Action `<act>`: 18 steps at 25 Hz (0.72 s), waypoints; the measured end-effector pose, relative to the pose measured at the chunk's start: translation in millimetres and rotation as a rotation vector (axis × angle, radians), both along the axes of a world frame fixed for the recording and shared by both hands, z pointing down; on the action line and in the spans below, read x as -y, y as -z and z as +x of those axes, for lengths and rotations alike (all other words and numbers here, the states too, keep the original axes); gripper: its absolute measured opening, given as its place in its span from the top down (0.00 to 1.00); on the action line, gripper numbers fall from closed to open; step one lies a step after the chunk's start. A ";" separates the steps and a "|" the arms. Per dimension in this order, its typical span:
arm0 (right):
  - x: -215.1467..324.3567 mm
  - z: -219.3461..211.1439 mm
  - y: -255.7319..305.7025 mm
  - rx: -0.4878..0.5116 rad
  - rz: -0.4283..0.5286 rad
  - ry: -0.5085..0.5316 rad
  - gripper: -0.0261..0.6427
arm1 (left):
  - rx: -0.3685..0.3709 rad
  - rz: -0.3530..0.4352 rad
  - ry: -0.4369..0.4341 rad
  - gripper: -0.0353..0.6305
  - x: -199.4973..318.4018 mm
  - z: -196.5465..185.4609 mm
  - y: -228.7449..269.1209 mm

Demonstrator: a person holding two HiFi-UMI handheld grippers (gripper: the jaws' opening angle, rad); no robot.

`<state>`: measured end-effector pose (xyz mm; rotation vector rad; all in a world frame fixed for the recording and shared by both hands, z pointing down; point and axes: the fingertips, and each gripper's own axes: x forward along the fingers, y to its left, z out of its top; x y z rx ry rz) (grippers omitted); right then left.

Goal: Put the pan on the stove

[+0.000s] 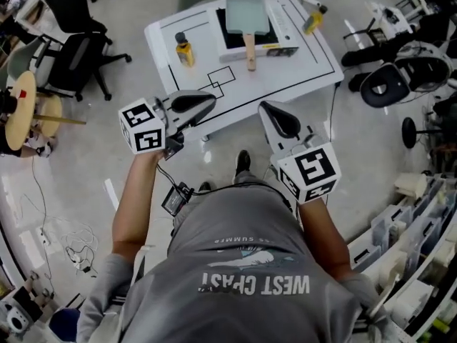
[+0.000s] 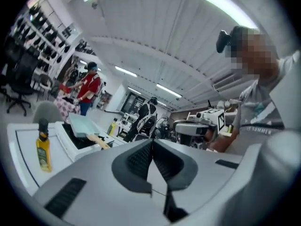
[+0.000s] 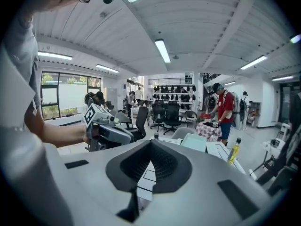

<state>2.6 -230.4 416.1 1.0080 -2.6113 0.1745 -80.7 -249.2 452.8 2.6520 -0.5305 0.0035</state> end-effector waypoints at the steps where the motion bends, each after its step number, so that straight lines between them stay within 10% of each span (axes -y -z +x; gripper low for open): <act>1: -9.3 -8.3 0.9 0.000 -0.008 0.014 0.95 | 0.029 0.040 0.019 0.95 -12.4 -7.9 8.3; 6: -43.2 -36.4 10.6 -0.023 0.014 0.035 0.95 | 0.130 0.196 0.125 0.95 -58.6 -43.8 42.5; 18: -108.4 -61.6 30.2 -0.039 0.059 -0.046 0.95 | 0.162 0.272 0.169 0.95 -138.0 -96.4 65.3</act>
